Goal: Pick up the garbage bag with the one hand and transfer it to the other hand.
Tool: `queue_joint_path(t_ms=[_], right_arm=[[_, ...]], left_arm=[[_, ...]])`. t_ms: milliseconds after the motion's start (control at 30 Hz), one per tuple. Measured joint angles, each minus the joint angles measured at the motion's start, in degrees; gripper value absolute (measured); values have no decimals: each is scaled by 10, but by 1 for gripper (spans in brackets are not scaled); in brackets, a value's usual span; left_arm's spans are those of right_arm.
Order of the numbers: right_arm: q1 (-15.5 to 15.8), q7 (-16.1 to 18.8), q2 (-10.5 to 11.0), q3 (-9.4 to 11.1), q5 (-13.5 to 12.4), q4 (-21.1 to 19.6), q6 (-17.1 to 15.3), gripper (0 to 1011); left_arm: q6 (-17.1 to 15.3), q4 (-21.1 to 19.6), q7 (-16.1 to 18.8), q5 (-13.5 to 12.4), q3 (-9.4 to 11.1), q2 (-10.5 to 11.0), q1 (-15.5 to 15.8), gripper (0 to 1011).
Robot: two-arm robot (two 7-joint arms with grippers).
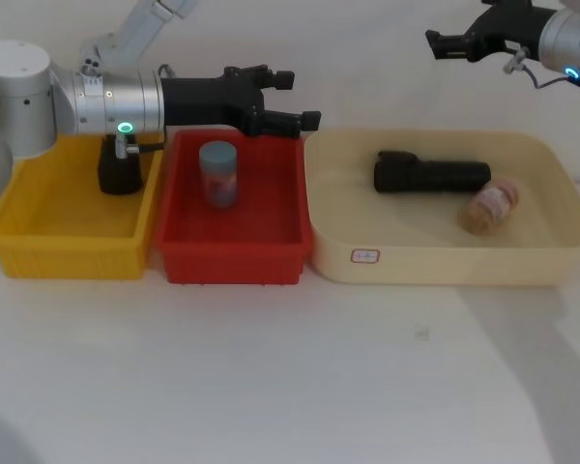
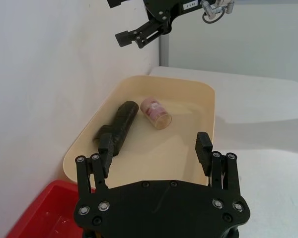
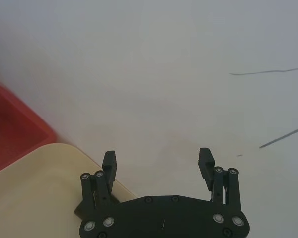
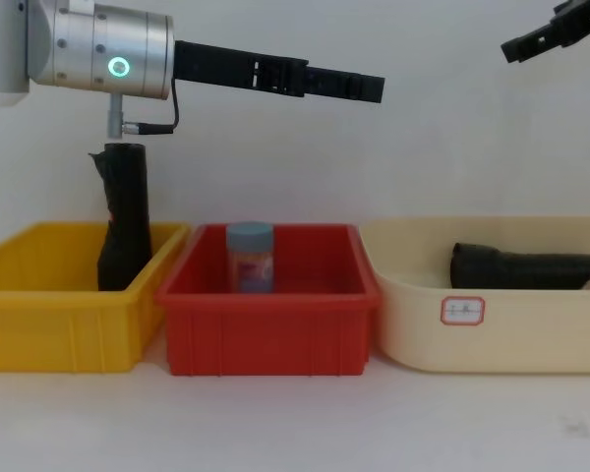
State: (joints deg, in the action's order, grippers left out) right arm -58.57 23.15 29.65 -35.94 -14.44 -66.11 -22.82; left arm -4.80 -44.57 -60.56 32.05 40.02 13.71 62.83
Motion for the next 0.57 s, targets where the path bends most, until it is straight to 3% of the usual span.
queue_joint_path(t_ms=[567], right_arm=[[-1, -4, 1, 0, 3, 1, -2, 1001]], left_arm=[[0, 0, 0, 0, 0, 0, 0, 1001]])
